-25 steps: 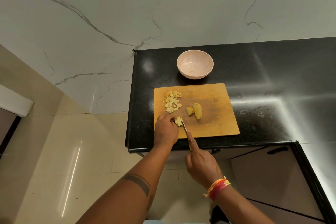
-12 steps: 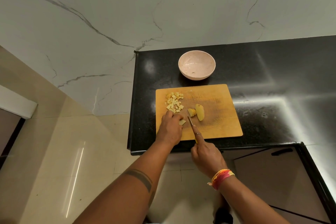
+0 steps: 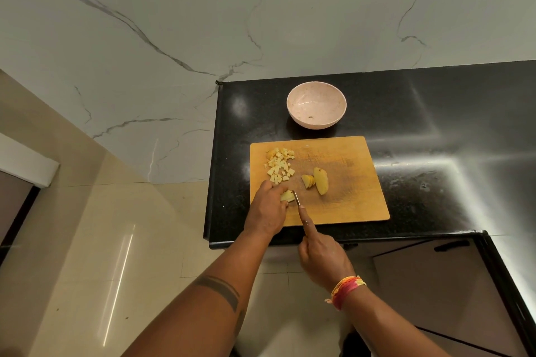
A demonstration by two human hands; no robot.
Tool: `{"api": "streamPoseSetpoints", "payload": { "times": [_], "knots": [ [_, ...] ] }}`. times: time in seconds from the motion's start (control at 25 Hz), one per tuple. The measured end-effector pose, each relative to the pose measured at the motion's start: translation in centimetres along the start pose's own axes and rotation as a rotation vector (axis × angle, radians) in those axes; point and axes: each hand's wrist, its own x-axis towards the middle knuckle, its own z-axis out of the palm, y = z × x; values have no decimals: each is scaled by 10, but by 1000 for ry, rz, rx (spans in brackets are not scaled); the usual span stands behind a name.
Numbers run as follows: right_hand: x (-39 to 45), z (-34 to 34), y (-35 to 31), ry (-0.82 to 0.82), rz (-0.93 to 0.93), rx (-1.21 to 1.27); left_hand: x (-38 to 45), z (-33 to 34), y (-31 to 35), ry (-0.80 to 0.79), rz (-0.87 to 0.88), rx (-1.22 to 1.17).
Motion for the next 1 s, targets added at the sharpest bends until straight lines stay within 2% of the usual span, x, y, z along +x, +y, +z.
{"api": "streamPoseSetpoints", "payload": {
  "times": [0.2, 0.56, 0.8, 1.0],
  "knots": [
    [3, -8, 2, 34, 27, 9, -1, 2, -1, 35, -43, -22],
    [7, -3, -10, -22, 26, 28, -6, 6, 3, 40, -51, -57],
    [5, -3, -13, 36, 24, 5, 2, -4, 8, -37, -62, 45],
    [10, -2, -24, 23, 44, -28, 2, -5, 9, -50, -37, 98]
  ]
}}
